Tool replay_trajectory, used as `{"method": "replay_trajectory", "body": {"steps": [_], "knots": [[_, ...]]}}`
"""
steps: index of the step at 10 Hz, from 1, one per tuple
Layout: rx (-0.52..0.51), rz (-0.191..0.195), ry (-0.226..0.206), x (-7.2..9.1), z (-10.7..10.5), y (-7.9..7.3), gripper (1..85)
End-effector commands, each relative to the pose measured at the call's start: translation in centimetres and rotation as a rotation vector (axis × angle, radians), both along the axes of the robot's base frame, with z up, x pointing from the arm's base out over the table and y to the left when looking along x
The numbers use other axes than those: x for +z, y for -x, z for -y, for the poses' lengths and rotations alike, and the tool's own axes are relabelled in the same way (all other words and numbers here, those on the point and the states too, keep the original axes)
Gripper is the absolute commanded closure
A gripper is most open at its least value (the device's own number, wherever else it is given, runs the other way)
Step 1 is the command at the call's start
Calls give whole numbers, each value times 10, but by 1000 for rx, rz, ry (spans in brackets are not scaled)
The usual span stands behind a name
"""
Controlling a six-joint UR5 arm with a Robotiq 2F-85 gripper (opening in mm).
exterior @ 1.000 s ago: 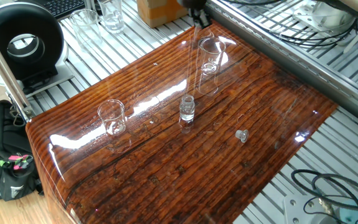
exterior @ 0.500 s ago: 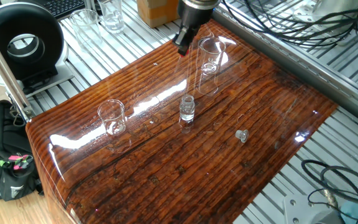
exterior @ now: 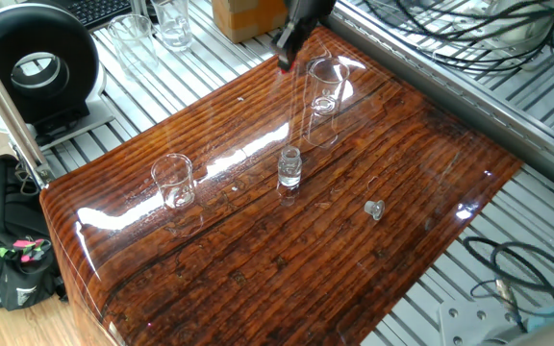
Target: Transfer liquid using a dropper
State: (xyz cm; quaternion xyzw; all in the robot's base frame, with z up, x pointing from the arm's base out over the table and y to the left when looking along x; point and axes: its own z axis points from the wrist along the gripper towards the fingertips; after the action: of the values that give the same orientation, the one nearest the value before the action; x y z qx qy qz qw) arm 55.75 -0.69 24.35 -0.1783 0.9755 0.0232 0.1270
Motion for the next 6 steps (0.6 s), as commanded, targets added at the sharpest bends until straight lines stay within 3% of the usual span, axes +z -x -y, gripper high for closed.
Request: {"method": "replay_trajectory", "body": {"steps": [1, 3, 5, 6], "knots": [[45, 72, 58, 4, 34, -23, 840], [45, 55, 6, 1, 23, -23, 840], [-29, -42, -62, -3, 8, -4, 840], [-95, -59, -60, -5, 12, -1, 840]]}}
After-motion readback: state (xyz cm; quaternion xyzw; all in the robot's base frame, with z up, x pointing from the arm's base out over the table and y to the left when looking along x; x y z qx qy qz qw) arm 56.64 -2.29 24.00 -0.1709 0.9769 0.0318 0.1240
